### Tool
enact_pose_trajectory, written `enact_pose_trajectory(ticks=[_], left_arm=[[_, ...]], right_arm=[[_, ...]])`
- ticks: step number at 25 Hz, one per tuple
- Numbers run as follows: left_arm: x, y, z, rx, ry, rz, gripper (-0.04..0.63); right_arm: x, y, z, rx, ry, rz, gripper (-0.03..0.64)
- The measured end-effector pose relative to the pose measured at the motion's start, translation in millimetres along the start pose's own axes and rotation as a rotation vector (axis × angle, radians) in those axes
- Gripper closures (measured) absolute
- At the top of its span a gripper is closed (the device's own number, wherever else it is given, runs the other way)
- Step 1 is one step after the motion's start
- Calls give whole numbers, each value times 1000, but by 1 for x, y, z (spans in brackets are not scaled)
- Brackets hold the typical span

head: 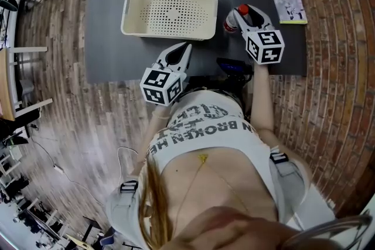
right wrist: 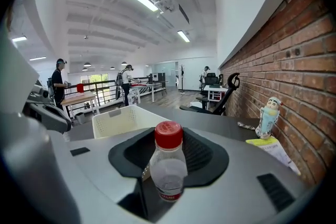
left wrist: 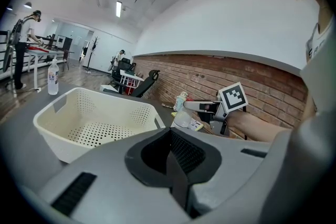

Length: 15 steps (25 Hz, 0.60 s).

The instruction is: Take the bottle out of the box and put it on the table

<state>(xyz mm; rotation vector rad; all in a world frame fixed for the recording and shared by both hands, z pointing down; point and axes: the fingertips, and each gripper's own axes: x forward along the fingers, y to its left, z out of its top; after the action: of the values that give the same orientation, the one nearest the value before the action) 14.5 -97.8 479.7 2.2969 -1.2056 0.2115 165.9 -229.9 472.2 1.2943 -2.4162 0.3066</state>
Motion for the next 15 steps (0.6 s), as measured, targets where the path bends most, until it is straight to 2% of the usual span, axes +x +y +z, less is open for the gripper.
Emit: enact_pose_trajectory(ticks=[7,15], left_arm=[[0,-2,-5,-9,0,16,592],[-1,-3,-8,-16,-1,22,592]], right_arm=[[7,-4,-33,-7,45,0,461],[4,4,-36,-46,18,-5,460]])
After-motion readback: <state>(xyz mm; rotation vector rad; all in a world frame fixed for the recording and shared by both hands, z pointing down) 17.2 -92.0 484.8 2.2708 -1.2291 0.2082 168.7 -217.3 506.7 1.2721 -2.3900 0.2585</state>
